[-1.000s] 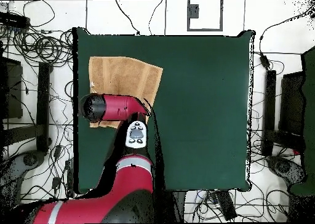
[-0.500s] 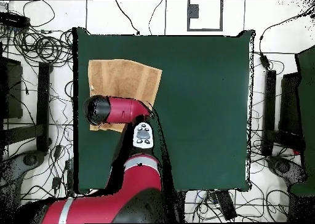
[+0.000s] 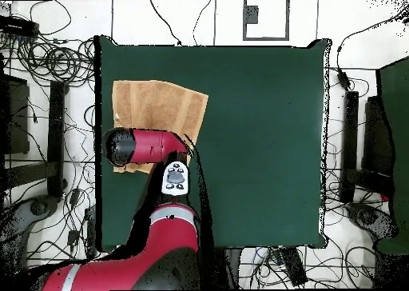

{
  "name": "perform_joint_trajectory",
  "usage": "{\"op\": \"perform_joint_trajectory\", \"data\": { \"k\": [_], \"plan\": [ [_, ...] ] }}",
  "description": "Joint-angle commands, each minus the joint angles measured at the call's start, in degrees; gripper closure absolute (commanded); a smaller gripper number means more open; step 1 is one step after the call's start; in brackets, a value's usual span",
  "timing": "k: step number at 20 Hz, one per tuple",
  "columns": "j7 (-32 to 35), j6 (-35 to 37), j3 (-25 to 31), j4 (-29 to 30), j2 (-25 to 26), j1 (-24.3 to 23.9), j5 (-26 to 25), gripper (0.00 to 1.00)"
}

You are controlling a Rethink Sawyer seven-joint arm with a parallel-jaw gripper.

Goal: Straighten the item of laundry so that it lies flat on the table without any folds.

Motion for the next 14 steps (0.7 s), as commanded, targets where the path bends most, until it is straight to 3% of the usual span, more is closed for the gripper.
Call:
{"op": "perform_joint_trajectory", "data": {
  "k": [1, 8, 14],
  "plan": [
    [2.96, 4.85, 6.50, 10.56, 3.75, -1.15, 0.72, 0.00],
    [2.46, 5.61, 7.52, 11.13, 3.25, -2.75, 0.49, 0.00],
    [-2.25, 1.95, 1.14, 2.54, 8.52, 2.01, -9.00, 0.00]
  ]
}}
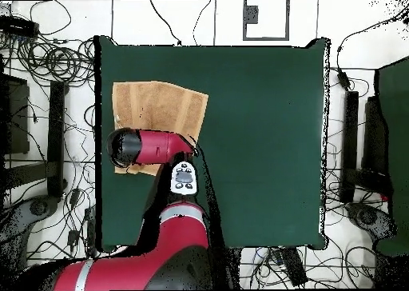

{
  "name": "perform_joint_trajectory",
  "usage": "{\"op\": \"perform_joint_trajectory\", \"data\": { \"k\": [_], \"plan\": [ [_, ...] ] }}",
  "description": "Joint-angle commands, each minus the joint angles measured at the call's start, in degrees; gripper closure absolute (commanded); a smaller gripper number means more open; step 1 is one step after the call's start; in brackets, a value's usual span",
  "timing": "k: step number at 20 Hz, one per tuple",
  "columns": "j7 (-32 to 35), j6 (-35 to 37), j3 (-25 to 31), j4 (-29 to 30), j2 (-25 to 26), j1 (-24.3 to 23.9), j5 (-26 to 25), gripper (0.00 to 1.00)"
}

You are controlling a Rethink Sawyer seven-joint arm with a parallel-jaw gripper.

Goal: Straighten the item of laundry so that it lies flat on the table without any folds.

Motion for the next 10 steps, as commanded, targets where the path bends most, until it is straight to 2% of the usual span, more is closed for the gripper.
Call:
{"op": "perform_joint_trajectory", "data": {
  "k": [1, 4, 8, 10],
  "plan": [
    [-2.36, 1.53, -1.67, -0.75, 10.68, 4.72, -9.22, 0.00],
    [-1.62, -0.74, -3.60, -4.71, 14.37, 5.89, -11.83, 0.00],
    [0.88, -10.04, -6.93, -10.26, 21.45, 7.82, -15.48, 0.00],
    [4.12, -14.48, -9.35, -12.50, 24.52, 9.61, -16.10, 0.00]
  ]
}}
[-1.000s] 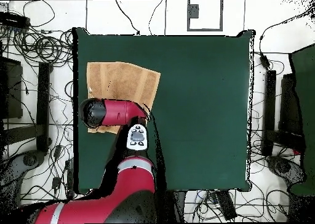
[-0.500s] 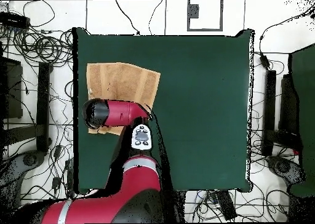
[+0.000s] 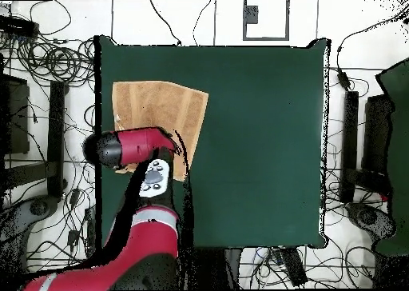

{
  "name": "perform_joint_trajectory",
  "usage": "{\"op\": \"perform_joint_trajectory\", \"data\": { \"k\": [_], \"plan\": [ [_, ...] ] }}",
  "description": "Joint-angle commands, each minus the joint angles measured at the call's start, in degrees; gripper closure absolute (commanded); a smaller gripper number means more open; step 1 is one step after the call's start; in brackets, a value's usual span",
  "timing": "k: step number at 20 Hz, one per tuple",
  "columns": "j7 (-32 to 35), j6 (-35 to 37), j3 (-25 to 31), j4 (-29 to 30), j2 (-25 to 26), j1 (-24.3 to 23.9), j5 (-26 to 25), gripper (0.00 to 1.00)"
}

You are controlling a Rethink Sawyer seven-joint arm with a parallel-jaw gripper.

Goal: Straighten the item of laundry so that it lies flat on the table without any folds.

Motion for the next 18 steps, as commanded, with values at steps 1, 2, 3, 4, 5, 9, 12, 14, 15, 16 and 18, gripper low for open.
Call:
{"op": "perform_joint_trajectory", "data": {
  "k": [1, 2, 3, 4, 5, 9, 12, 14, 15, 16, 18],
  "plan": [
    [6.03, -17.41, -5.32, -7.14, 24.15, 3.90, -7.85, 0.00],
    [6.49, -17.61, -5.34, -7.58, 24.74, 3.82, -7.54, 0.00],
    [6.84, -17.39, -4.02, -7.52, 25.31, 2.55, -6.04, 0.00],
    [6.62, -17.17, -2.93, -7.33, 25.49, 1.54, -5.23, 0.00],
    [5.40, -16.50, 0.27, -6.19, 25.48, -1.40, -3.28, 0.00],
    [1.98, -18.19, 3.75, -5.45, 26.19, -4.98, -3.48, 0.00],
    [-0.90, -21.82, 5.77, -5.02, 26.70, -7.16, -5.76, 0.00],
    [-2.42, -23.21, 7.57, -4.64, 26.92, -9.09, -6.91, 0.00],
    [-2.78, -22.85, 8.36, -4.51, 26.94, -9.93, -6.89, 0.00],
    [-2.57, -22.60, 8.55, -4.43, 26.87, -10.09, -7.04, 0.00],
    [-2.45, -21.81, 9.91, -4.00, 26.72, -11.34, -6.68, 0.00]
  ]
}}
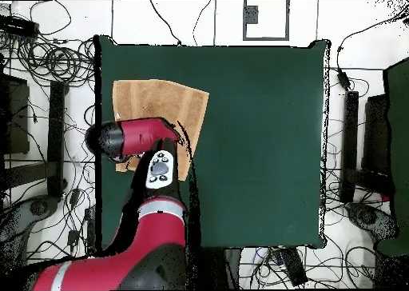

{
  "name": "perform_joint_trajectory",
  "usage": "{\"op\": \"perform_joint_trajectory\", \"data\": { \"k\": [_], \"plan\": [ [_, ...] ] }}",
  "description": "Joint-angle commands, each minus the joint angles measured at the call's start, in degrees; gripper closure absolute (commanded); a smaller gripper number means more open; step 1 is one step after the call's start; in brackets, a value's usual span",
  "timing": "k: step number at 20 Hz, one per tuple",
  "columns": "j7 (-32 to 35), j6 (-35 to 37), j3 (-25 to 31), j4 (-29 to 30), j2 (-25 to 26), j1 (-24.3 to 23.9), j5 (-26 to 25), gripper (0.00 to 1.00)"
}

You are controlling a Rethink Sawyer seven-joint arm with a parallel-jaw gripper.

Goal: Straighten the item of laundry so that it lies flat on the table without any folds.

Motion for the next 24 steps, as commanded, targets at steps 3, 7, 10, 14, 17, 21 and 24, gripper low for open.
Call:
{"op": "perform_joint_trajectory", "data": {
  "k": [3, 7, 10, 14, 17, 21, 24],
  "plan": [
    [-4.55, -23.91, 9.09, 0.75, 23.62, -9.70, -6.85, 0.00],
    [-0.98, -6.88, 5.01, -3.44, 21.38, -5.03, -6.41, 0.00],
    [2.82, 4.15, 3.59, -6.78, 21.16, -3.39, -4.18, 0.00],
    [4.67, 10.84, 4.42, -7.98, 20.26, -3.76, -1.49, 0.00],
    [5.35, 14.43, 5.22, -8.47, 19.97, -4.42, 0.26, 0.00],
    [6.27, 18.72, 5.85, -8.33, 18.82, -4.73, 2.49, 0.00],
    [6.28, 19.74, 6.67, -6.88, 17.64, -5.37, 4.63, 0.00]
  ]
}}
